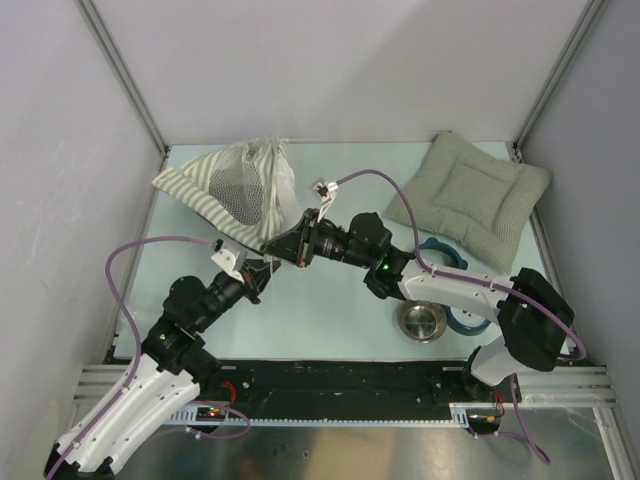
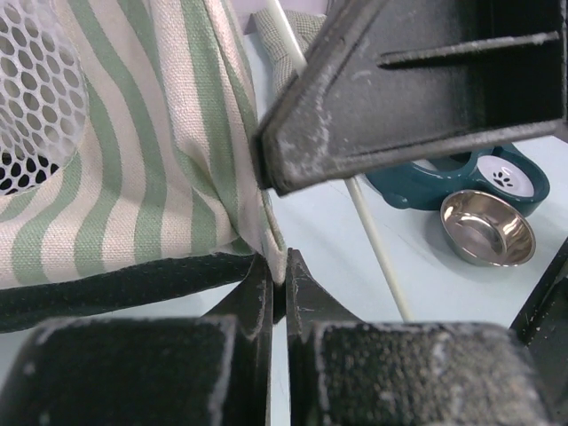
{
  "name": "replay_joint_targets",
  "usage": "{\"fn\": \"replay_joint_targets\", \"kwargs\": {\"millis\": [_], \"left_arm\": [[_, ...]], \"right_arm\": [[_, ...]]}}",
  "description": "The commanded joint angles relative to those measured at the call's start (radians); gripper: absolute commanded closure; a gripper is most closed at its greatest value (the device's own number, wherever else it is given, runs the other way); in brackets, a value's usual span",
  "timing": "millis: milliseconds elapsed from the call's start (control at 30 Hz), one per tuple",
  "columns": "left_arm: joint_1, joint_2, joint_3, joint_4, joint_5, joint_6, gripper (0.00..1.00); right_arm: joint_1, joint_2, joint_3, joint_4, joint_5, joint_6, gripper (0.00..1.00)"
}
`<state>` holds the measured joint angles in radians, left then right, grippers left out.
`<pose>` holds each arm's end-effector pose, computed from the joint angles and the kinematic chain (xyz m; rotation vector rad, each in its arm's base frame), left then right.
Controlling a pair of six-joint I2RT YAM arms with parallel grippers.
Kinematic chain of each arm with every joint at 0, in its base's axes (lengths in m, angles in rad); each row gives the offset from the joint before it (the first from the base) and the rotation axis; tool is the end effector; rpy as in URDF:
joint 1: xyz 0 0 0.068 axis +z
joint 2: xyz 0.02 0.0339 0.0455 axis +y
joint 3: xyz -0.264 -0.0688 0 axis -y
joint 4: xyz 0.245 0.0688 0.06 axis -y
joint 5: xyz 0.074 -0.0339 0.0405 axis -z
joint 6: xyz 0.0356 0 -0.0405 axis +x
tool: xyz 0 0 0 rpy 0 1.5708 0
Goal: Set up the pet tent
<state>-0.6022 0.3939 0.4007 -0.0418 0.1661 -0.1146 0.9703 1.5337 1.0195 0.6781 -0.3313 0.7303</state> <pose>0.1037 -0.0784 0.2727 0.5249 1.5631 -0.6848 0.1934 0.3030 0.3266 -0.5053 1.5527 1.5960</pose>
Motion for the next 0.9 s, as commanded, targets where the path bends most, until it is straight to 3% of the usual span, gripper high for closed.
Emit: {"fn": "replay_joint_targets", "kwargs": {"millis": [0, 433, 867], "left_arm": [[-0.062, 0.017, -0.004, -0.152, 0.194, -0.051, 1.00], [-0.100, 0.054, 0.010, -0.182, 0.119, -0.029, 1.00], [-0.101, 0.085, 0.032, -0.187, 0.070, -0.035, 1.00]], "right_arm": [[-0.108, 0.014, 0.126, 0.109, 0.182, -0.092, 1.00], [-0.130, 0.063, 0.191, 0.062, 0.197, -0.082, 1.00], [-0.150, 0.018, 0.209, -0.167, 0.016, -0.013, 1.00]]}}
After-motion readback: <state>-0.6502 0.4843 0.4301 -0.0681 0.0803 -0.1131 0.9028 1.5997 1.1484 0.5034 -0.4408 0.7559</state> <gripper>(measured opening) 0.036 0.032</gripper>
